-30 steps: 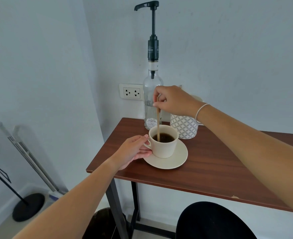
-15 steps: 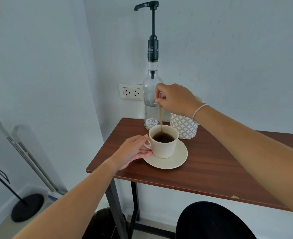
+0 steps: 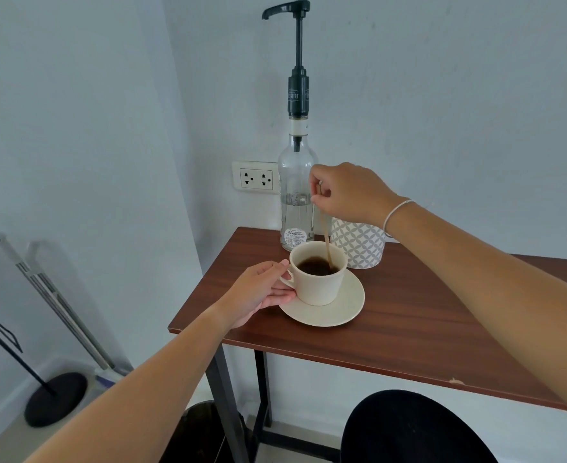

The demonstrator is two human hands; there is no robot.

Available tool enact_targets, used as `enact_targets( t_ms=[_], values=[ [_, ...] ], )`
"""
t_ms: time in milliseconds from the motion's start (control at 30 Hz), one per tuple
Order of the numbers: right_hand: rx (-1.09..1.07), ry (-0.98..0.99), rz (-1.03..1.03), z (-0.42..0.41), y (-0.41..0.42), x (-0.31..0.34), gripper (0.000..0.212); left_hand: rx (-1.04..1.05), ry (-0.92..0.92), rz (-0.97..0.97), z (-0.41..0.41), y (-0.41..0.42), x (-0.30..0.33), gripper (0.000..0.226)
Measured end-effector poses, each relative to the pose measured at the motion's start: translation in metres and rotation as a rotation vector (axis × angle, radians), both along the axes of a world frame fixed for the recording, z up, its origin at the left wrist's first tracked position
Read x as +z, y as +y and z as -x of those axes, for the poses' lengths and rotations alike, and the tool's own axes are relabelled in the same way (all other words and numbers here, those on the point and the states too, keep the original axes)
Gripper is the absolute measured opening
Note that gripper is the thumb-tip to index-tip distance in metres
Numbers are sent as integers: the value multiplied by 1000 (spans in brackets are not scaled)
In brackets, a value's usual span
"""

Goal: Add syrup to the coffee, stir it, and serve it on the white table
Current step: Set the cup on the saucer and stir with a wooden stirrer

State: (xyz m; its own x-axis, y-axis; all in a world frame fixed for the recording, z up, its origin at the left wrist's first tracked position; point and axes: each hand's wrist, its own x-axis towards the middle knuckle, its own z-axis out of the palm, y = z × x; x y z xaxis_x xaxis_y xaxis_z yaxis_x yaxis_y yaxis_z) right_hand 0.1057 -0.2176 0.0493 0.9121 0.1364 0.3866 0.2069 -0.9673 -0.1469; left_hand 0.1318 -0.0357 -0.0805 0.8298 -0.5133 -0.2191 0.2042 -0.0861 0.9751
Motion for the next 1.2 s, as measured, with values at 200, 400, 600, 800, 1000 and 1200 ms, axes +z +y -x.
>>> enact_targets(
  t_ms=[200,400,600,800,1000,1200],
  values=[
    [97,26,-261,-3,10,-4,7,0,3,-12,-1,-1,0,28],
    [-47,-62,-221,-2,-6,-7,7,0,6,9,0,0,1,25],
    [-209,-126,-513,8,-37,-14,15,-8,12,21,-1,1,0,29],
    [-388,-120,-770,20,-60,-29,6,-11,-1,10,-2,1,-1,26],
    [-432,-116,-789,26,-66,-36,5,-24,-9,8,-3,1,-2,26],
    [-476,-103,-912,37,-72,-36,10,-33,-6,0,-4,0,-1,24]
  ],
)
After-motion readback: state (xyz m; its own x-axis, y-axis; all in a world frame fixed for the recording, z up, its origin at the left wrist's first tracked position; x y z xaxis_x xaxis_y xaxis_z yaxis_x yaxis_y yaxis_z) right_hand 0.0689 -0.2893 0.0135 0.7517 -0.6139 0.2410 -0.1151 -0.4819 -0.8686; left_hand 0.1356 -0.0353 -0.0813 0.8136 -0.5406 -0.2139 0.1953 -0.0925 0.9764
